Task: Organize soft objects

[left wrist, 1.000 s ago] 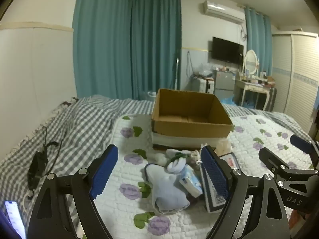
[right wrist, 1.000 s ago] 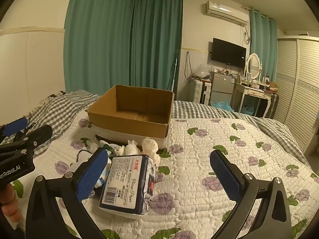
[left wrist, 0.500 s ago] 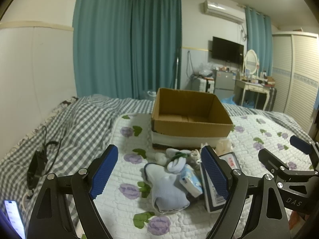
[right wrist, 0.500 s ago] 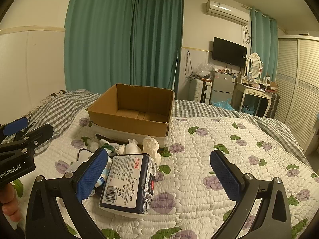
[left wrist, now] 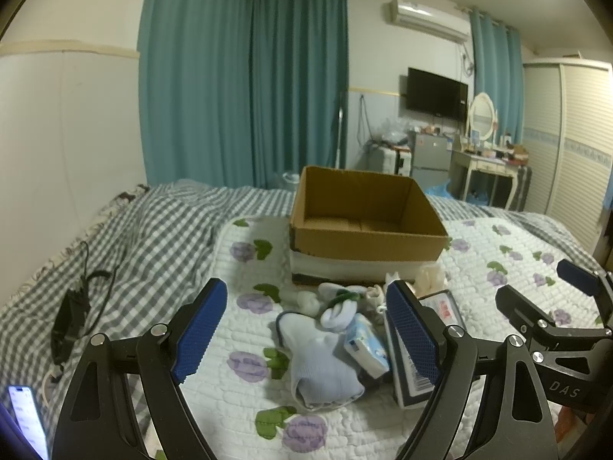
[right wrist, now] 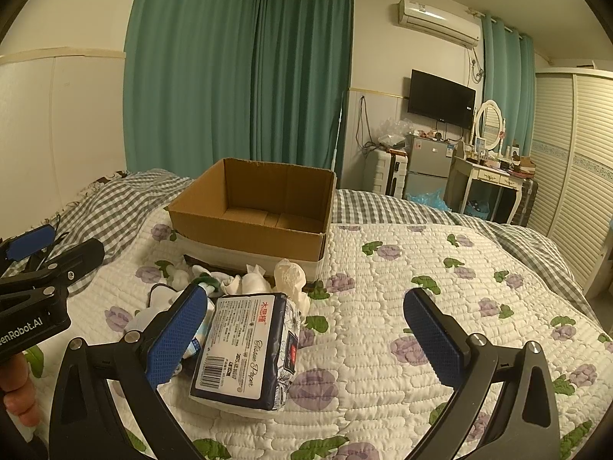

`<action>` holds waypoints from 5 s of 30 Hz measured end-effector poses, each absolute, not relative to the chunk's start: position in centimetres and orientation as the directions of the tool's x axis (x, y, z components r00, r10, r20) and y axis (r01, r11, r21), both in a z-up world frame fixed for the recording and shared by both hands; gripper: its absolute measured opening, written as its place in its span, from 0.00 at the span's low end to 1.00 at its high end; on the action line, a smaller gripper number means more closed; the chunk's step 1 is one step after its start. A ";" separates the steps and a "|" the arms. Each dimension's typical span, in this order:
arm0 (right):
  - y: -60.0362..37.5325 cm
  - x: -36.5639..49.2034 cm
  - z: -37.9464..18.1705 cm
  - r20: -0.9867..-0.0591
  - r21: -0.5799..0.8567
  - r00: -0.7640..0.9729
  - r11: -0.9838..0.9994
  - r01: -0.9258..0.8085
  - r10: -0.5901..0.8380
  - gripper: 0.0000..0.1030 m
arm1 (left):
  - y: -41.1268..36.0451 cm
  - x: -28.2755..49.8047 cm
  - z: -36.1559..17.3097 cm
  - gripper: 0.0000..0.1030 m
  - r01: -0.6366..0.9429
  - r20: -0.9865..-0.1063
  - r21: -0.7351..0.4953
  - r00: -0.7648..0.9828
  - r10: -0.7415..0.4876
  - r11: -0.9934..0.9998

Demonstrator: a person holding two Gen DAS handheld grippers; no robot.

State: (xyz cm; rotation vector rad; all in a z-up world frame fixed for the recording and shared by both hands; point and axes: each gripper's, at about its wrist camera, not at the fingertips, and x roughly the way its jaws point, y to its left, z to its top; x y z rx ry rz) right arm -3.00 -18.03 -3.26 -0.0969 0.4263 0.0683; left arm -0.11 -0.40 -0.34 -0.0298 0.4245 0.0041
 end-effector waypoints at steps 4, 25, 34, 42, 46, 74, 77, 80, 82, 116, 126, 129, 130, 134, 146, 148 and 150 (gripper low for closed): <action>-18.0 -3.0 -3.4 -0.418 -0.080 0.907 0.993 -0.087 0.046 1.00 | -0.4 -0.1 -0.4 0.84 -0.010 -0.412 -0.028 0.911 -0.002 1.000; -18.0 -3.2 -3.6 -0.423 -0.083 0.905 0.993 -0.090 0.046 1.00 | -0.4 -0.1 -0.4 0.84 -0.011 -0.416 -0.027 0.909 -0.001 1.000; -18.0 -3.3 -3.8 -0.426 -0.085 0.904 0.992 -0.091 0.046 1.00 | -0.5 -0.1 -0.7 0.84 -0.010 -0.417 -0.027 0.909 -0.002 1.000; -17.9 -3.2 -3.7 -0.427 -0.085 0.903 0.992 -0.091 0.046 1.00 | -0.5 -0.1 -0.8 0.84 -0.009 -0.418 -0.027 0.908 -0.003 1.000; -17.9 -3.2 -3.7 -0.427 -0.086 0.903 0.992 -0.091 0.046 1.00 | -0.5 0.0 -0.7 0.84 -0.009 -0.419 -0.026 0.908 -0.003 1.000; -12.5 0.0 -13.9 -0.681 -0.213 0.728 0.929 -0.303 0.081 1.00 | 0.7 1.7 -7.6 0.84 -0.013 -0.680 -0.040 0.733 -0.018 0.999; -13.0 0.4 -14.2 -0.682 -0.197 0.727 0.936 -0.290 0.082 0.93 | 0.9 2.2 -8.3 0.84 -0.019 -0.705 -0.052 0.709 -0.023 0.998; -13.8 0.5 -13.4 -0.675 -0.156 0.728 0.942 -0.297 0.118 0.87 | 0.8 2.7 -8.7 0.84 -0.011 -0.716 -0.057 0.698 -0.033 0.998; -14.1 0.5 -12.7 -0.666 -0.146 0.735 0.945 -0.292 0.124 0.85 | 0.5 2.9 -8.9 0.83 -0.002 -0.723 -0.059 0.690 -0.042 0.998; -20.1 -0.9 -5.4 -0.556 0.014 0.802 0.967 -0.255 0.220 0.81 | -2.4 3.2 -9.2 0.52 0.079 -0.723 0.017 0.689 -0.042 0.997; -20.8 -1.0 -1.9 -0.500 0.032 0.822 0.954 -0.297 0.273 0.81 | -1.6 1.2 -3.0 0.52 0.055 -0.613 0.019 0.789 -0.032 0.998; -20.4 0.0 -0.3 -0.470 0.011 0.823 0.934 -0.358 0.321 0.81 | -1.6 1.3 -0.4 0.52 0.076 -0.560 -0.009 0.825 -0.068 0.997; -20.2 0.5 0.4 -0.458 0.006 0.824 0.928 -0.373 0.334 0.81 | -1.6 1.5 0.4 0.52 0.083 -0.543 -0.012 0.836 -0.076 0.996; -19.7 3.0 3.5 -0.410 -0.006 0.830 0.909 -0.417 0.378 0.81 | -1.7 3.6 3.1 0.52 0.111 -0.493 -0.019 0.864 -0.106 0.994; -19.7 12.4 7.1 -0.363 0.008 0.832 0.894 -0.447 0.419 0.81 | -3.4 11.0 7.0 0.52 0.167 -0.406 0.064 0.905 -0.127 0.984; -19.7 14.0 6.4 -0.378 0.028 0.820 0.890 -0.454 0.430 0.81 | -4.0 12.2 6.6 0.52 0.173 -0.410 0.077 0.903 -0.127 0.982; -19.8 15.4 5.9 -0.392 0.033 0.814 0.891 -0.453 0.429 0.81 | -4.5 13.9 5.8 0.52 0.171 -0.424 0.081 0.898 -0.121 0.982</action>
